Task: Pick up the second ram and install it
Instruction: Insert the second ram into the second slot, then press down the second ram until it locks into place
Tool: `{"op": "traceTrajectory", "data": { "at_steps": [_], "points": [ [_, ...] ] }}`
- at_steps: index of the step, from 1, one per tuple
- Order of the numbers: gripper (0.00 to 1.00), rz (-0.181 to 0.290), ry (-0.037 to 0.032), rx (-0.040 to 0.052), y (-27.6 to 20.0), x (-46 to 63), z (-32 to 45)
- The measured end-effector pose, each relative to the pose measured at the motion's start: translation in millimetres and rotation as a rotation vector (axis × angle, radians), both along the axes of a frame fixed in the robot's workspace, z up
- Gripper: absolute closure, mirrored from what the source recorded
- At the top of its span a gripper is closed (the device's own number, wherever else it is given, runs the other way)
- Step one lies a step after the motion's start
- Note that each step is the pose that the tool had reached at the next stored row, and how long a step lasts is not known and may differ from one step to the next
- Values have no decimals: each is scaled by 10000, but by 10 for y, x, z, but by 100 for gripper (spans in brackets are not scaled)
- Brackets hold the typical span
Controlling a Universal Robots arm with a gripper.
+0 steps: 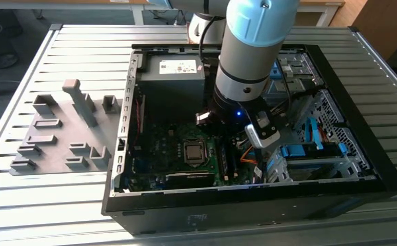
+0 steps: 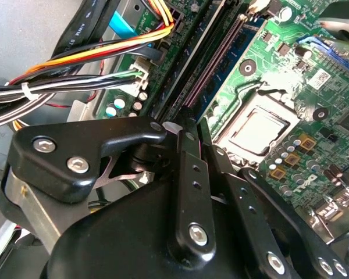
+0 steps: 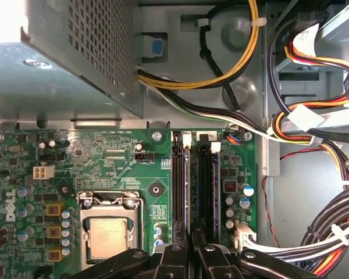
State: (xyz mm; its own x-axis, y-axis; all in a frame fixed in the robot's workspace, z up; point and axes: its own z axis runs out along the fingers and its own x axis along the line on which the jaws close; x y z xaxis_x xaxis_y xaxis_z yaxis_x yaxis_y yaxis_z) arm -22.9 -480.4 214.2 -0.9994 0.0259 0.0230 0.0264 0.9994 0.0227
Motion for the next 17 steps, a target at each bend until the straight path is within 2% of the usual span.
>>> {"op": "traceTrajectory", "data": {
  "at_steps": [17],
  "points": [
    [86, -45, 1, -2, -1, 0, -6]
  ]
}}
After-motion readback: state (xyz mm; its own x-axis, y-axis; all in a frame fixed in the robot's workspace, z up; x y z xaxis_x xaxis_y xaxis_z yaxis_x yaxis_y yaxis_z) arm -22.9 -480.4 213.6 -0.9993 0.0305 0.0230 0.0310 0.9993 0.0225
